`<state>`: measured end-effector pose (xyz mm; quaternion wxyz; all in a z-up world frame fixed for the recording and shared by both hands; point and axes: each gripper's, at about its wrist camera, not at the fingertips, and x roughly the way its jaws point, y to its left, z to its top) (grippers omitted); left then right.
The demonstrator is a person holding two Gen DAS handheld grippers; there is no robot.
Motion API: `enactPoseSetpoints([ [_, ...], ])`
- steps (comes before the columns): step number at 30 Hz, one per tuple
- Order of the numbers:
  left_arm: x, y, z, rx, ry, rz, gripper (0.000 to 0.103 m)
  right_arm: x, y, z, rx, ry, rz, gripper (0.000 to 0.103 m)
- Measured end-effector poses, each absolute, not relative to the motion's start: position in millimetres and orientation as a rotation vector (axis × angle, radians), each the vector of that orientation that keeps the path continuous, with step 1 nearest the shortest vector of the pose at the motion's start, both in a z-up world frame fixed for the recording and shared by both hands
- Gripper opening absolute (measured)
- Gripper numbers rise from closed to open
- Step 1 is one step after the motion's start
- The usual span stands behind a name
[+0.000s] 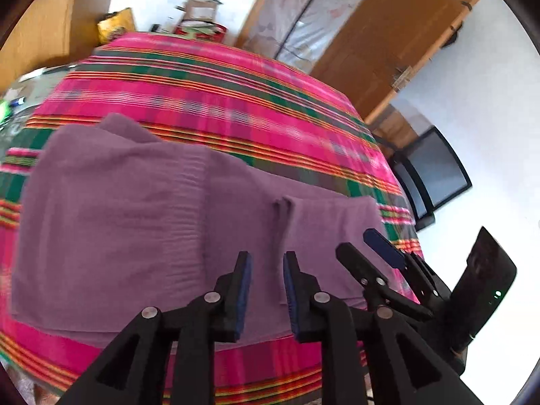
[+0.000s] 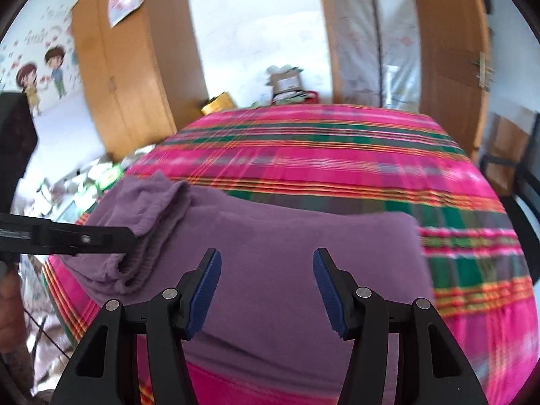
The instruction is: Fold clothes
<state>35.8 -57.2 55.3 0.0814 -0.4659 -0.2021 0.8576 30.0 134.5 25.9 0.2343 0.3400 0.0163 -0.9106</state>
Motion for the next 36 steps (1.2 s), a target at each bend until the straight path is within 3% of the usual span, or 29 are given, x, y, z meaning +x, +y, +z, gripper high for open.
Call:
enactPoseSetpoints([
  [9, 51.8, -136.6, 47.7, -1.417, -0.798, 2.715, 0.021, 5.2, 95.0, 2.1, 1.108, 0.209, -2.459, 0.059],
  [16, 57.3, -179.5, 39.1, -1.436, -0.895, 2.770, 0.022, 12.7, 99.1, 32.6, 0.925, 0.122, -2.485, 0.059],
  [17, 57.7, -184.1, 35.9, -1.451, -0.907, 2.767, 0.022, 11.8, 97.6, 34.4, 0.915, 0.123, -2.482, 0.057],
  [21, 60.0, -198.4, 26.0, -1.475, -0.945, 2.777, 0.022, -2.7, 85.8, 16.9, 1.018, 0.129, -2.412, 0.029],
  [29, 61.9, -211.3, 8.6, -1.552, -0.939, 2.730, 0.022, -19.1, 73.9, 5.7, 1.137, 0.160, -2.377, 0.028],
  [36, 62.7, -208.1, 4.8, -1.550, -0.859, 2.696, 0.023, -24.9, 39.6, 35.9, 0.981, 0.185, -2.335, 0.029],
])
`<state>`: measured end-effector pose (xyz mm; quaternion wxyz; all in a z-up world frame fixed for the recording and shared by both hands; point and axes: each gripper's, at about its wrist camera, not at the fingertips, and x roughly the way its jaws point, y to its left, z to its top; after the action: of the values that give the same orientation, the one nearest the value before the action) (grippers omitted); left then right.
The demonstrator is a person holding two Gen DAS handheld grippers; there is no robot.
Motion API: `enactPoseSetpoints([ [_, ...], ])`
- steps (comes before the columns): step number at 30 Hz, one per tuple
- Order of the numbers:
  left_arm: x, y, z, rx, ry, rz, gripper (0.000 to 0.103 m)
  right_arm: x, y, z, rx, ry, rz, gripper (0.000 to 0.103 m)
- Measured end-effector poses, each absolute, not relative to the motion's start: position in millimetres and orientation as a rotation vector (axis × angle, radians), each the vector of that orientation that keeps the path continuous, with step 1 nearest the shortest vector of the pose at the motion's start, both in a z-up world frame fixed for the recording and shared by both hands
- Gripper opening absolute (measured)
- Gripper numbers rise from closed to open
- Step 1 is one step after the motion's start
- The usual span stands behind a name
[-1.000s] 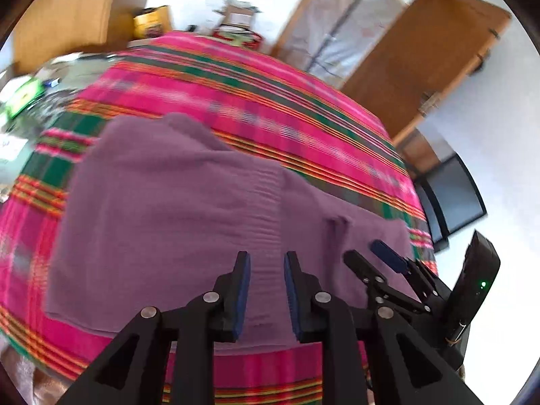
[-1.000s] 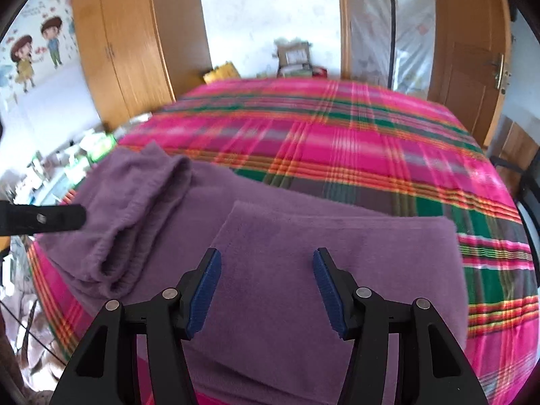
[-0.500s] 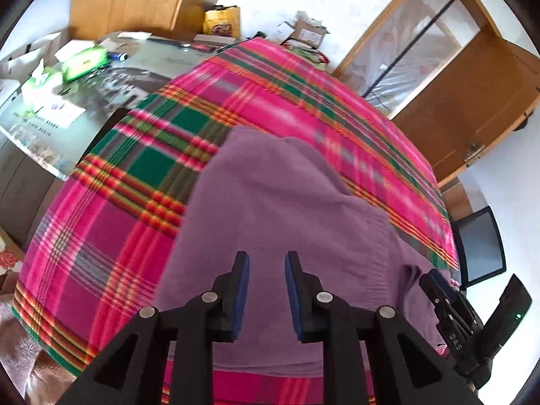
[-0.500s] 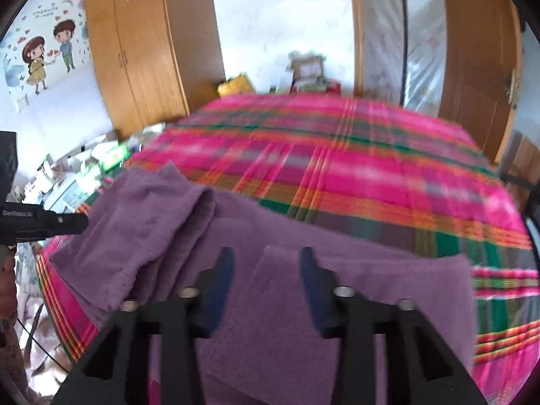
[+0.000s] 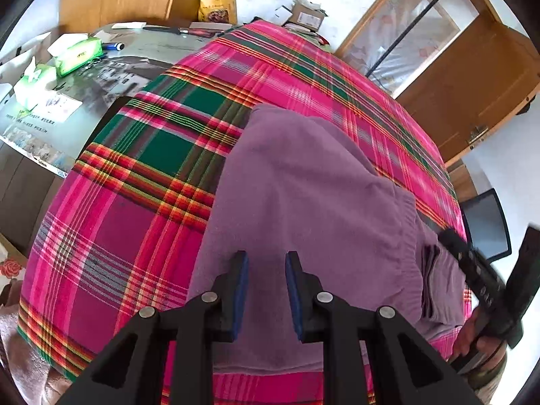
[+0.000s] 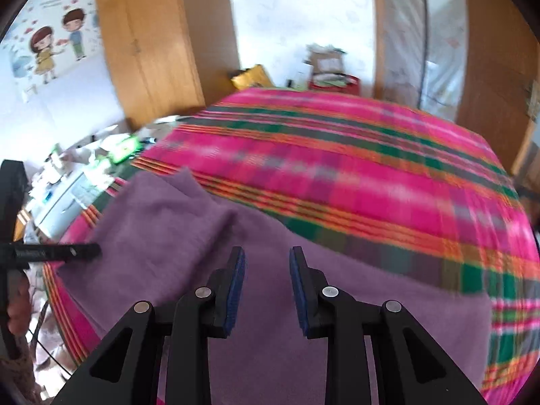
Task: Fold clothes
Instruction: 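Open the left gripper while the right gripper moves over the folded garment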
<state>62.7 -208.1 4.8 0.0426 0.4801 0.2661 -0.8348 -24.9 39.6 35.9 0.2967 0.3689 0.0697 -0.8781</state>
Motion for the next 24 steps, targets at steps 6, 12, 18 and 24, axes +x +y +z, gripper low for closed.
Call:
enactPoseSetpoints([
  [6, 63.9, -215.5, 0.8, 1.480, 0.851, -2.591, 0.022, -48.8, -15.8, 32.6, 0.992, 0.211, -2.185, 0.029],
  [12, 61.7, -212.6, 2.1, 1.511, 0.772, -2.637, 0.023, -69.2, -43.8, 14.5, 1.074, 0.299, -2.165, 0.029],
  [18, 61.4, -222.0, 3.9, 1.471, 0.830, -2.685, 0.023, -85.7, -50.5, -0.6, 1.141, 0.355, -2.185, 0.037],
  [24, 59.8, -241.1, 13.4, 1.328, 0.889, -2.713, 0.024, -91.9, -47.6, 13.9, 1.122, 0.321, -2.175, 0.043],
])
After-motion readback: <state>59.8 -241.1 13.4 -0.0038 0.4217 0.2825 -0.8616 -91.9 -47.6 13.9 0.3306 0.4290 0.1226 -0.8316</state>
